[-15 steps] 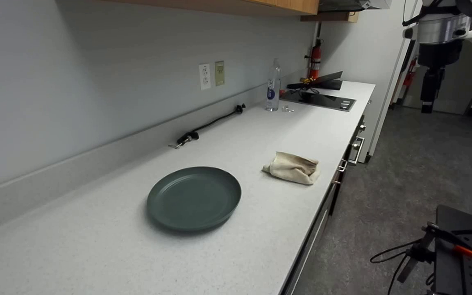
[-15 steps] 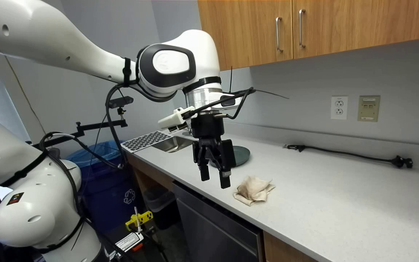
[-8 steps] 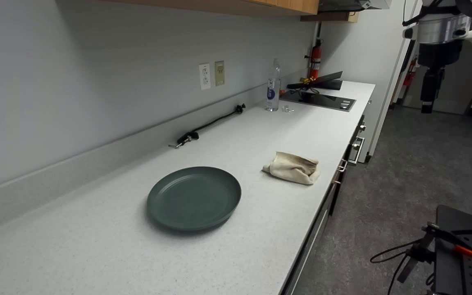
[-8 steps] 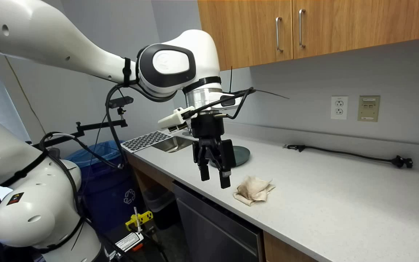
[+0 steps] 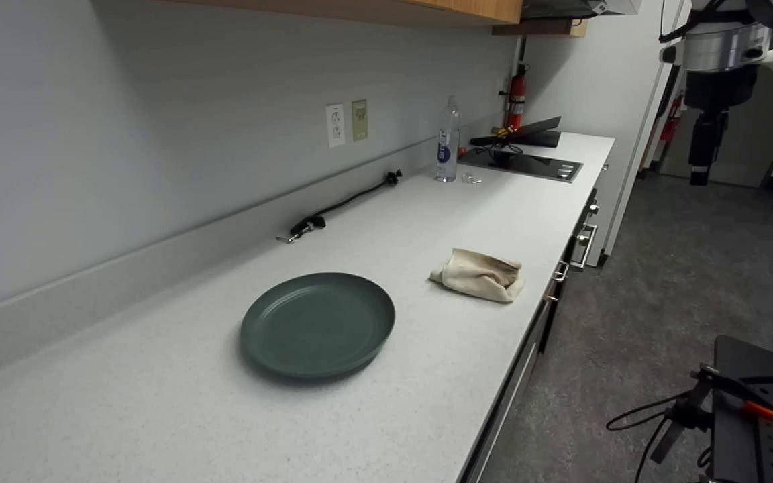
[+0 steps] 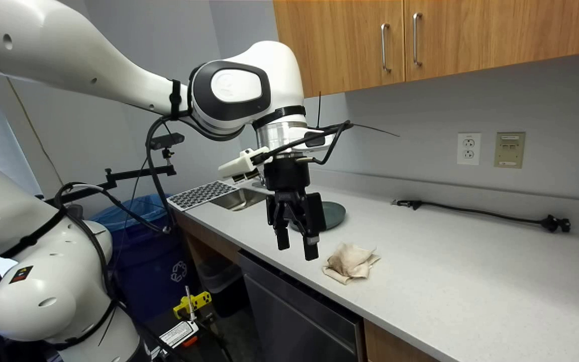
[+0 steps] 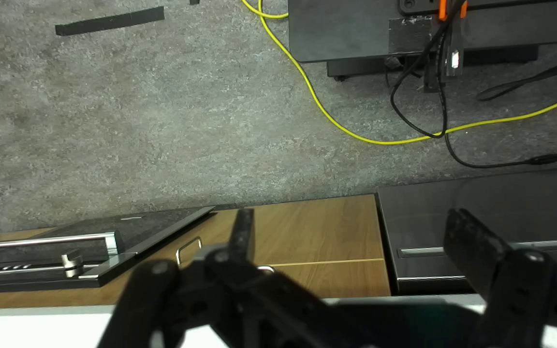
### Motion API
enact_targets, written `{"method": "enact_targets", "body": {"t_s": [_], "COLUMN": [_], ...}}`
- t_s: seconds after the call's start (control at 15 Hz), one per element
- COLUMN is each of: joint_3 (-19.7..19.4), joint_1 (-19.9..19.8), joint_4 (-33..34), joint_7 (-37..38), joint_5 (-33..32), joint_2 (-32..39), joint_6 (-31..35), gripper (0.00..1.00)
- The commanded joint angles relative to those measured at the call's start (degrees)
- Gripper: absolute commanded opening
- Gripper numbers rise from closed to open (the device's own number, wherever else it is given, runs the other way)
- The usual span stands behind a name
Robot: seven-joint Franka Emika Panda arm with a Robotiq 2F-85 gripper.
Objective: Unfold the towel
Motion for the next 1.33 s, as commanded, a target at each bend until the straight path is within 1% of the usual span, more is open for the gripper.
{"method": "enact_targets", "body": {"t_s": [0.0,0.53,0.6,0.67,0.93,1.0,1.07,1.13,1.27], "joint_3": [-0.83,-0.83,-1.25,-1.19,-1.5,-0.69,-1.02,-0.98,-0.95], "joint_1": [0.95,0.95,1.55,1.84,3.33,3.06,2.99,3.17,3.27], "joint_4": [0.09,0.09,10.81,11.97,22.49,24.82,18.79,20.78,22.57], "joint_7": [0.31,0.31,-4.25,-4.58,-6.96,-5.09,-4.53,-4.56,-4.56], "joint_5": [-0.33,-0.33,1.66,1.84,3.67,2.68,1.73,1.76,1.79], "joint_2": [-0.05,-0.05,2.56,3.09,6.31,7.7,3.51,4.53,6.14], "joint_6": [-0.23,-0.23,-7.69,-7.96,-10.88,-12.61,-8.9,-9.91,-10.54], "gripper": [1.0,1.0,1.0,1.0,1.0,1.0,1.0,1.0,1.0]}}
